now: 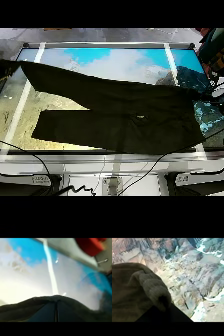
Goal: Fold the clothes and pants, and hang the long-sleeved shirts on hangers.
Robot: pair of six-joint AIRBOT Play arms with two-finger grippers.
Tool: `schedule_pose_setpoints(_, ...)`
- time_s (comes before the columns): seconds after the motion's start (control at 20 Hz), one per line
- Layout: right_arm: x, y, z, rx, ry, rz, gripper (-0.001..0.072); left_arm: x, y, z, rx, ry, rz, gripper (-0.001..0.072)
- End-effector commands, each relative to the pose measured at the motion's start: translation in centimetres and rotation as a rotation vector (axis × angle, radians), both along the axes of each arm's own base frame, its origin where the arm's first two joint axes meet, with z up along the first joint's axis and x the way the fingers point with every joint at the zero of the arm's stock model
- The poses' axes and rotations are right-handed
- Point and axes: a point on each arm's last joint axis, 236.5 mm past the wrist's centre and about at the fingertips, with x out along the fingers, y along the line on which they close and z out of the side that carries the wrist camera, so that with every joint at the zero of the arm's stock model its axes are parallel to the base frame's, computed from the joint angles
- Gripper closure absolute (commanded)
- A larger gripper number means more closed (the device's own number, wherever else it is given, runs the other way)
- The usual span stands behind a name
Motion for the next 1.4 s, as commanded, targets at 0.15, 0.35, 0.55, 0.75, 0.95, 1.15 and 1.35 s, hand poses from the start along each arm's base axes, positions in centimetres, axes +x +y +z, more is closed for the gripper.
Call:
schedule_pose_setpoints(0.15,3.7,-2.4,3.1,-0.11,-0.197,-0.085,0.068,3.7,2.3,-9.2,0.129,0.165,0.135,0.0687)
schedule_pose_setpoints(0.35,6.1,-1.7,1.6,-0.155,-0.25,-0.092,0.0679,8.8,2.5,-13.5,0.108,0.135,0.305,0.0687)
schedule_pose_setpoints(0.55,7.5,-2.3,1.1,-0.141,-0.322,-0.172,0.0679,11.9,2.4,-16.5,0.122,0.108,0.47,0.0671)
schedule_pose_setpoints(0.75,7.8,-3.3,1.9,-0.161,-0.37,-0.212,0.0627,12.8,1.4,-17.0,0.153,0.091,0.501,-0.0007)
schedule_pose_setpoints(0.95,7.5,-3.6,4.1,-0.175,-0.395,-0.209,0.0197,11.5,-0.9,-14.4,0.096,0.103,0.353,-0.0005)
schedule_pose_setpoints(1.15,3.6,-5.6,9.0,-0.135,-0.362,-0.203,0.0278,7.0,-0.5,-8.1,0.0,0.102,0.197,0.0364)
schedule_pose_setpoints(1.35,-6.3,-8.0,10.2,-0.146,-0.093,-0.142,0.0678,-0.5,-0.2,-5.6,-0.085,0.217,0.004,0.0691)
